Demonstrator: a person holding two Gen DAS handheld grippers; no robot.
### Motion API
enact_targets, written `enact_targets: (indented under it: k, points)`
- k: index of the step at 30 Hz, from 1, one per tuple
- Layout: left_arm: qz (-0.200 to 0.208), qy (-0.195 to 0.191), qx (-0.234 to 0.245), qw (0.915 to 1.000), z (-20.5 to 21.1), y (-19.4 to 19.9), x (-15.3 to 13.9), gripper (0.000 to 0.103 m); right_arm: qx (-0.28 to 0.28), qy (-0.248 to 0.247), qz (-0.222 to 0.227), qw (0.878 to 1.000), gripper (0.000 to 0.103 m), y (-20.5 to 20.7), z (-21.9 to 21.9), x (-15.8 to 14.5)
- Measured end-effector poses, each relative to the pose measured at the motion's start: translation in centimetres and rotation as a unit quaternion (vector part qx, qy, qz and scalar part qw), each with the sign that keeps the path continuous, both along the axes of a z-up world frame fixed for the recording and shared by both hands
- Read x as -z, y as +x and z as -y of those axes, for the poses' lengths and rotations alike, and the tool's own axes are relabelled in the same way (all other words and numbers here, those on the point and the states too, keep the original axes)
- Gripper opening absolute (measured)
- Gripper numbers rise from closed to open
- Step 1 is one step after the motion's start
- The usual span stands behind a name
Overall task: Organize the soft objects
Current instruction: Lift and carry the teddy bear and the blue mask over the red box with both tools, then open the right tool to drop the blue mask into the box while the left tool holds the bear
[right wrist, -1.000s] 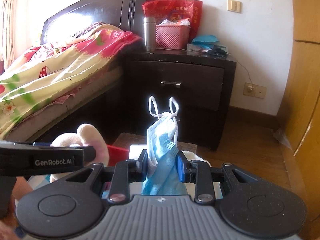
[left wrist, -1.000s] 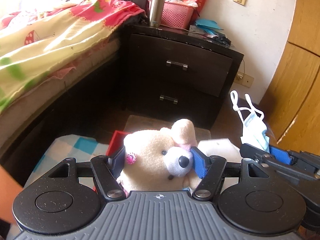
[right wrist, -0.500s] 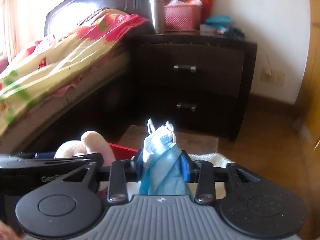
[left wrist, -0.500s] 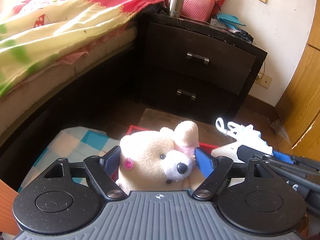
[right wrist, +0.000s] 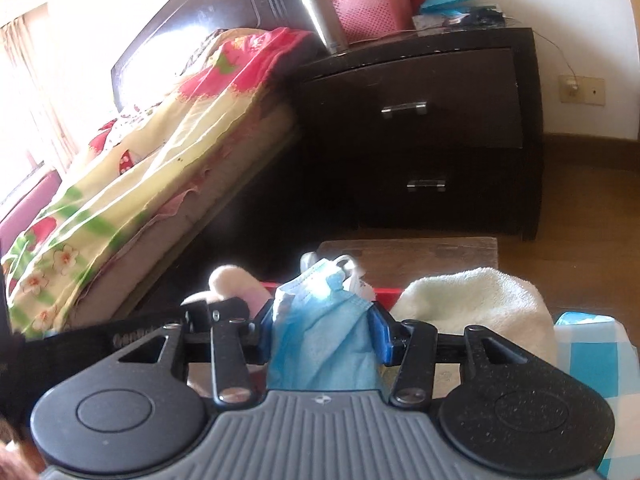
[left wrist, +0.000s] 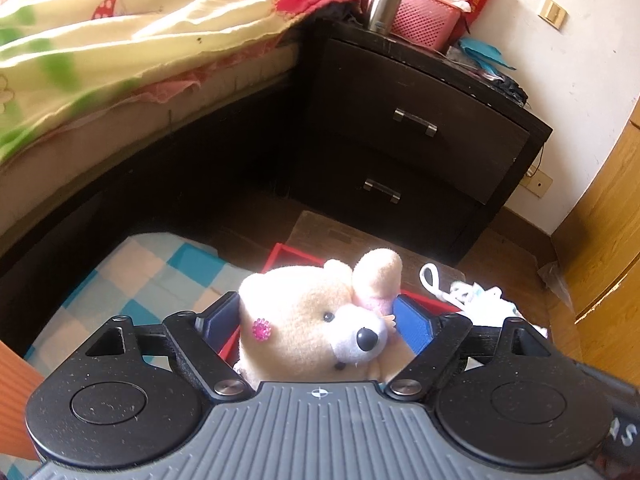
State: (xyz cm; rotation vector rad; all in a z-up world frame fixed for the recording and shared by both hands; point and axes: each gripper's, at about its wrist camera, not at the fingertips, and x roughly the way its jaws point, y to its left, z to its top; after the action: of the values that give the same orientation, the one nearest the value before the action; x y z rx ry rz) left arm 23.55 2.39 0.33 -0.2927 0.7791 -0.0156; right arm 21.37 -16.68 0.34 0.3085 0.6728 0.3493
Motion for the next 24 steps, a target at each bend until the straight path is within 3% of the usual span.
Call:
enact_targets:
  k: [3,12,17,24]
  points:
    - [0.000,-0.009,-0.008,0.9999,-0.3,-0.1,0.0,0.081,-0.007,-0.008,0.020,1.000,0.034,-0.8,-0.2,0.0]
    - [0.015,-0.031,-0.048,0.9983,-1.3,-0.5,-0.7,0.081,-0.020,-0.022,0.048,0.998,0.034,-1.6,-1.6,-0.4]
    - [0.030,-0.004,-0.046,0.9985,-1.0,-0.8,-1.6,0.081,-0.038,-0.035,0.047,0.998,0.034,-1.4,-2.9,0.1]
    - [0.032,-0.011,-0.032,0.9989,-0.7,-1.9,-2.6,0.081,0.006,-0.026,0.046,0.999,0.034,-3.1,-0.7,-1.0]
